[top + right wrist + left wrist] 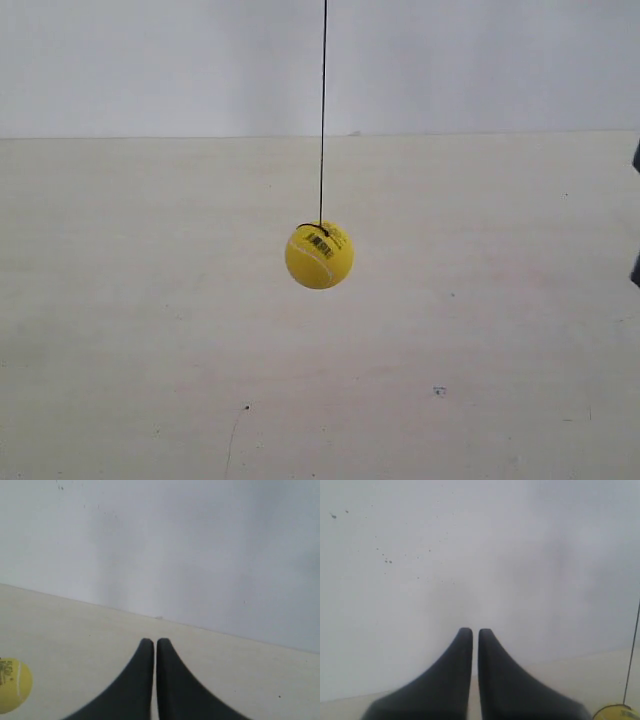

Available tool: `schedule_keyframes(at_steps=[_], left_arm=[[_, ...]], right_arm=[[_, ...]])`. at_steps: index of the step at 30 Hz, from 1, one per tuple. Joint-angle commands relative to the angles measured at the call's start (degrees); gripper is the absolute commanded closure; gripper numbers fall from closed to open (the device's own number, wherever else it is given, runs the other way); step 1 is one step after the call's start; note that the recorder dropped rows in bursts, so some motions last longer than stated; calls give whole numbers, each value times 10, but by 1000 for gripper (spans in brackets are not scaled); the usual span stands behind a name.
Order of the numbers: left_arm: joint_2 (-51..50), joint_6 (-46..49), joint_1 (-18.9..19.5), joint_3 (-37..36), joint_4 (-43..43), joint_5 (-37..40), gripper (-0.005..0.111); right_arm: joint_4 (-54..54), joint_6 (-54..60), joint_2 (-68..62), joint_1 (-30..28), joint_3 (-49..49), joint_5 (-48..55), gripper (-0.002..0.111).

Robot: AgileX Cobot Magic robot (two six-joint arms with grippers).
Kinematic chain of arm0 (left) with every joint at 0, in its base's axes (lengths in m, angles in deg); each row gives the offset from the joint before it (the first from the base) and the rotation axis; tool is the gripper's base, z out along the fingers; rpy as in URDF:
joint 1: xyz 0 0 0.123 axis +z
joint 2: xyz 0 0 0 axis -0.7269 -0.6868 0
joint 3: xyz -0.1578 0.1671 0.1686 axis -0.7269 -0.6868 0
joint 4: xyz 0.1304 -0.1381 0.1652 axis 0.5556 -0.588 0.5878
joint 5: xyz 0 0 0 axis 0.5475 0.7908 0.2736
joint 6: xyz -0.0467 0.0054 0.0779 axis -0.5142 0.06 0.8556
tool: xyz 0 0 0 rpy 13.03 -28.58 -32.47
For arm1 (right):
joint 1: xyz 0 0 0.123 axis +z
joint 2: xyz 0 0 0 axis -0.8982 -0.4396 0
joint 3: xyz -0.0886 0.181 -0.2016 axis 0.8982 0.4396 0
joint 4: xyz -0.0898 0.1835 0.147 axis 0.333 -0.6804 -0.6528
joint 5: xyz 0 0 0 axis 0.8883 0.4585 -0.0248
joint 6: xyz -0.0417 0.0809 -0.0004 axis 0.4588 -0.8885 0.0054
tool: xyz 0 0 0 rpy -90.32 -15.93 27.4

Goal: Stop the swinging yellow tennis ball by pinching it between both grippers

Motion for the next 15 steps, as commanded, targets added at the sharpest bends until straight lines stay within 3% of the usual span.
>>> schedule_keyframes(at_steps=[1,15], left_arm=[[12,3,-2,-17,-6,5,102],[12,2,-2,-35,-6,20,102]], right_arm=[[-1,-15,90,0,35,-1,108],[-1,-48,329,0,67,38,108]])
